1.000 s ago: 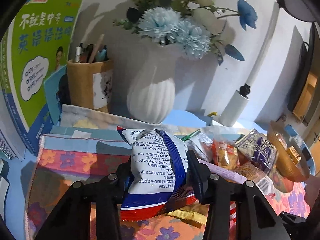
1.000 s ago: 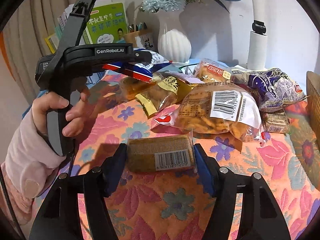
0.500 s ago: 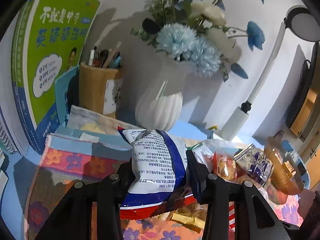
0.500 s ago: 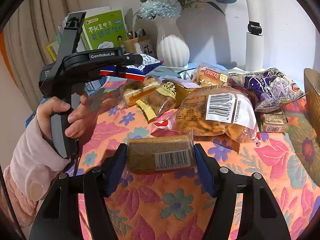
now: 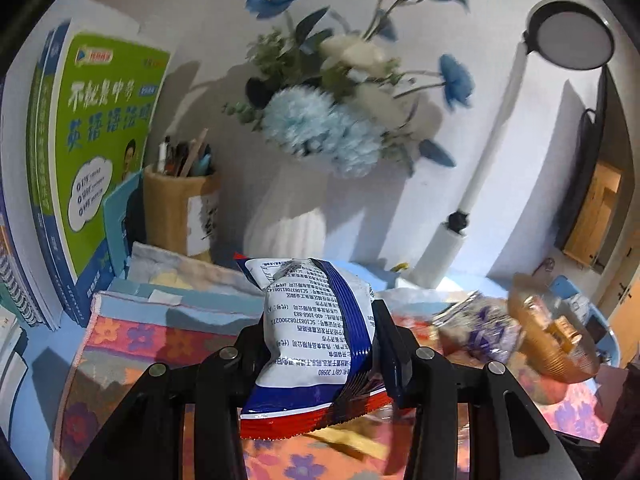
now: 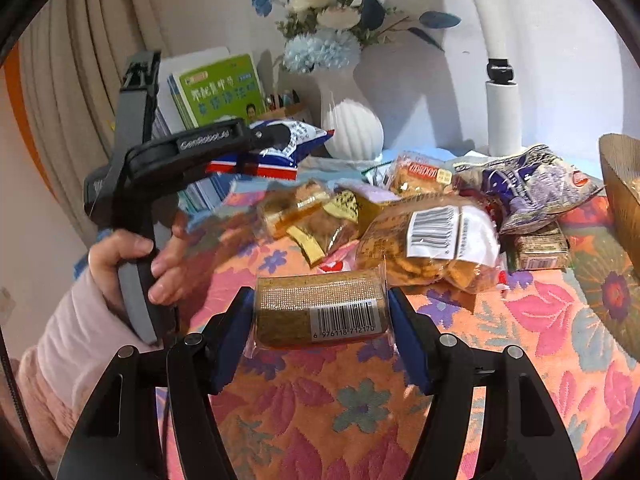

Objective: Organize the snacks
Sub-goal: 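Lift the chip bag with the left tool while the right lifts the cracker pack, then carry both packs over the amber bowl and open both tools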

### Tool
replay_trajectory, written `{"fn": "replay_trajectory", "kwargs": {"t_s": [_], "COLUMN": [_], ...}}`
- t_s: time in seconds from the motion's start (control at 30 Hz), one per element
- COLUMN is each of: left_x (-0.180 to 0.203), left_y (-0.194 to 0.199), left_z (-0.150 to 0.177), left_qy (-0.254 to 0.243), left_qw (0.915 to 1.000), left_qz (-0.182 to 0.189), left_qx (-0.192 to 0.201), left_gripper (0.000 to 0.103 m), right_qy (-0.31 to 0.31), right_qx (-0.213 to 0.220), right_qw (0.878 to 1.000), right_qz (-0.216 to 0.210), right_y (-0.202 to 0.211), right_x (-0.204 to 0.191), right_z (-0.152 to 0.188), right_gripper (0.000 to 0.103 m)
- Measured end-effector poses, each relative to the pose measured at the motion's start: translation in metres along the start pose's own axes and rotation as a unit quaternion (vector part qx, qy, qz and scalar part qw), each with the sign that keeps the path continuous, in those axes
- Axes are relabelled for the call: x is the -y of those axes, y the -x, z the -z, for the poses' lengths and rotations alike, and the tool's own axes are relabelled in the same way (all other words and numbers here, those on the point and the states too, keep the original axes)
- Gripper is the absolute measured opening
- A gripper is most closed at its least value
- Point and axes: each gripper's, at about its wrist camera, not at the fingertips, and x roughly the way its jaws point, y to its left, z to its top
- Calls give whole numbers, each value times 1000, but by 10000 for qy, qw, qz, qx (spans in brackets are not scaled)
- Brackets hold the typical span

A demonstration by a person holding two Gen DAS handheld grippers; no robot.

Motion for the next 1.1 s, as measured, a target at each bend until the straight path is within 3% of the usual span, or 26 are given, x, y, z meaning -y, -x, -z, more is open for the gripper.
{"fn": "replay_trajectory", "kwargs": {"t_s": [0.1,0.43,0.63,0.77,0.83,0.87,0.9,0.93,1.03,1.1], "left_x": [20,144,229,282,305,316,322,325,320,309], "left_y": [10,0,-34,-66,-91,-105,-113,-118,-125,-126], "left_z": [-13,-64,-65,-46,-33,-24,-18,-12,-7,-9], "left_qy": [-112,-553,-726,-966,-1242,-1450,-1586,-1695,-1662,-1478], "left_qw": [9998,9945,9891,9828,9765,9721,9704,9702,9715,9736], "left_qz": [94,759,1264,1563,1603,1498,1338,1136,959,916], "left_qx": [113,458,213,-192,-735,-1072,-1236,-1308,-1392,-1477], "left_gripper": [43,43,43,43,57,64,79,86,95,96], "right_qy": [-191,-514,-789,-1084,-1287,-1386,-1521,-1579,-1749,-1814], "right_qx": [210,889,1017,943,799,745,675,657,697,794], "right_qw": [9996,9924,9832,9737,9700,9679,9646,9629,9597,9581], "right_qz": [-90,676,1293,1765,1902,1959,2046,2086,2088,2068], "right_y": [17,101,142,155,156,157,157,159,163,170], "right_x": [9,83,145,186,204,210,217,220,225,226], "right_z": [-13,-76,-88,-75,-65,-61,-56,-54,-47,-47], "right_gripper": [65,65,66,68,75,84,89,90,92,100]}}
